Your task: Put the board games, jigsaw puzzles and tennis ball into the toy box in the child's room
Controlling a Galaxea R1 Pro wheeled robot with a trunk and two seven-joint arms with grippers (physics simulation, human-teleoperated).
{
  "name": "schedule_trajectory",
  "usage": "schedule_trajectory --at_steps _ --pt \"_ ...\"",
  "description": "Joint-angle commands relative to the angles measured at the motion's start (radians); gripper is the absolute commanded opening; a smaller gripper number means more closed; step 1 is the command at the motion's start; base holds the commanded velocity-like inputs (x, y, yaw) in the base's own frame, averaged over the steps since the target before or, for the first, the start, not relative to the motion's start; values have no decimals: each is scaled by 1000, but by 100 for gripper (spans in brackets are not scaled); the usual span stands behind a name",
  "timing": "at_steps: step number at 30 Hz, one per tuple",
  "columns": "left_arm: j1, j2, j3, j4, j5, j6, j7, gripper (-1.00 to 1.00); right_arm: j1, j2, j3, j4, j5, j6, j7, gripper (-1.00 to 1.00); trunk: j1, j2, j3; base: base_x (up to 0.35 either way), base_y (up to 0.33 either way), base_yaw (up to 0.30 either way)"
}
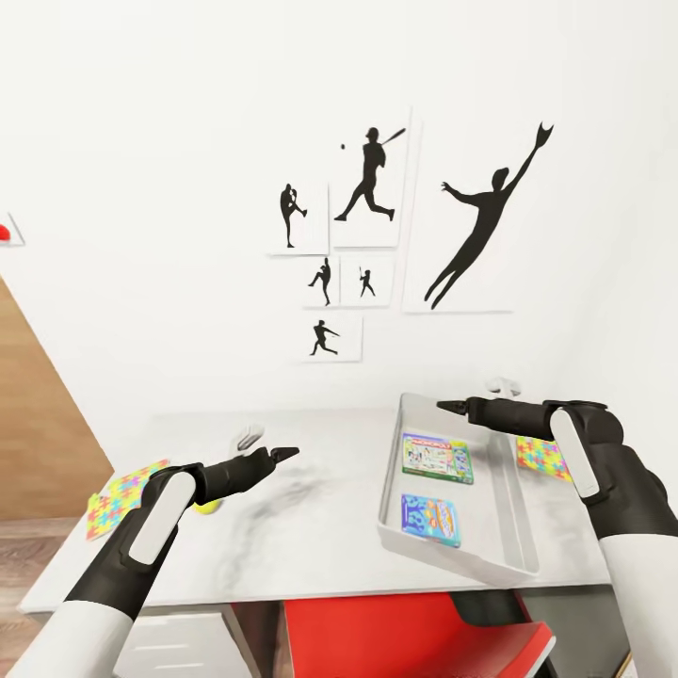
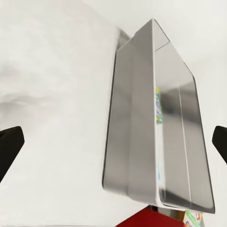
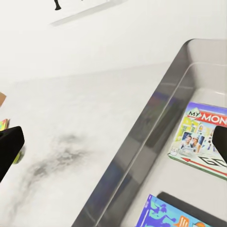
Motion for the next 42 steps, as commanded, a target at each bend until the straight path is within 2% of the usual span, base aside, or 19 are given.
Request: schedule_trajectory --at_steps 1,18,42 --pt "-1 1 -1 0 -5 2 -5 100 -1 0 -1 0 6 4 8 100 1 -2 -2 -47 105 0" --pt "-1 1 -1 0 -2 2 -5 100 0 0 -2 -3 6 4 6 100 1 -2 -2 -92 214 0" --pt "-1 1 0 0 -2 2 -7 100 0 0 -2 -3 8 4 2 100 1 -2 -2 -71 311 0"
